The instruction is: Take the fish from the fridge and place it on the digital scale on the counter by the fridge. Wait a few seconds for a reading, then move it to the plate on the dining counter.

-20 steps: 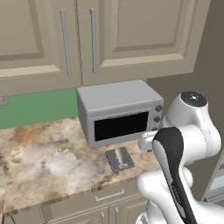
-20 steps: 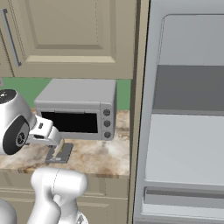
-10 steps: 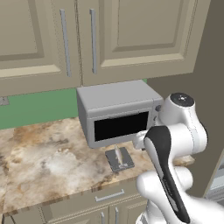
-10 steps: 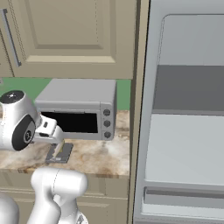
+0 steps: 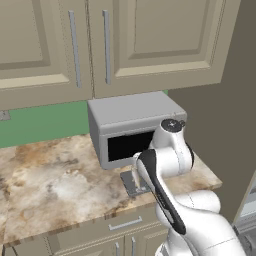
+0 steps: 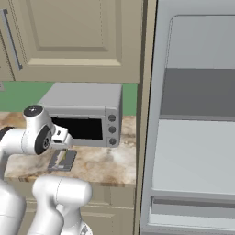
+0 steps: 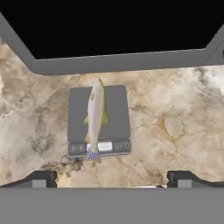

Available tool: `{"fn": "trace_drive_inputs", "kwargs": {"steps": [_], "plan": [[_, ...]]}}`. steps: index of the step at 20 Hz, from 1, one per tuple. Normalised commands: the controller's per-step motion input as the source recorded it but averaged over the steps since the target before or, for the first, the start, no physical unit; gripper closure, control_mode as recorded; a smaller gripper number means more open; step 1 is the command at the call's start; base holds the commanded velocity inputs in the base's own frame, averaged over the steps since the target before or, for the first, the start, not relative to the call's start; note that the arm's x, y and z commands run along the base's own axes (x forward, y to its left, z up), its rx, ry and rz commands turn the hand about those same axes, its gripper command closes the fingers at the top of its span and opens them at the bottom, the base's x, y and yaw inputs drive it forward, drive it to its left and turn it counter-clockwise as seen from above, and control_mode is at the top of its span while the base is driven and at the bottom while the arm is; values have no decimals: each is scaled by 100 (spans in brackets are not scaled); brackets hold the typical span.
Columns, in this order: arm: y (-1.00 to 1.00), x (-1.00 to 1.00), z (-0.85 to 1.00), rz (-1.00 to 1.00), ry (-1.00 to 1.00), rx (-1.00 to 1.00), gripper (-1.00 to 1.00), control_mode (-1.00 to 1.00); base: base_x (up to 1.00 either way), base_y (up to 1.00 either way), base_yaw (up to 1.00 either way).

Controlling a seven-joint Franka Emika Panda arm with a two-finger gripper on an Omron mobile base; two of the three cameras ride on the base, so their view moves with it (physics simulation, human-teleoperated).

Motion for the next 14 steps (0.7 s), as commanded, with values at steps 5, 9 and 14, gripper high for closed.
{"fn": "trace_drive_inputs", "kwargs": {"steps": [5,9,14], "plan": [[5,93,-65,0,3,1,-100,-100,0,0,0],[9,49,-35,0,6,1,-100,-100,0,0,0],[0,0,-5,0,11,0,-100,-100,0,0,0]]}}
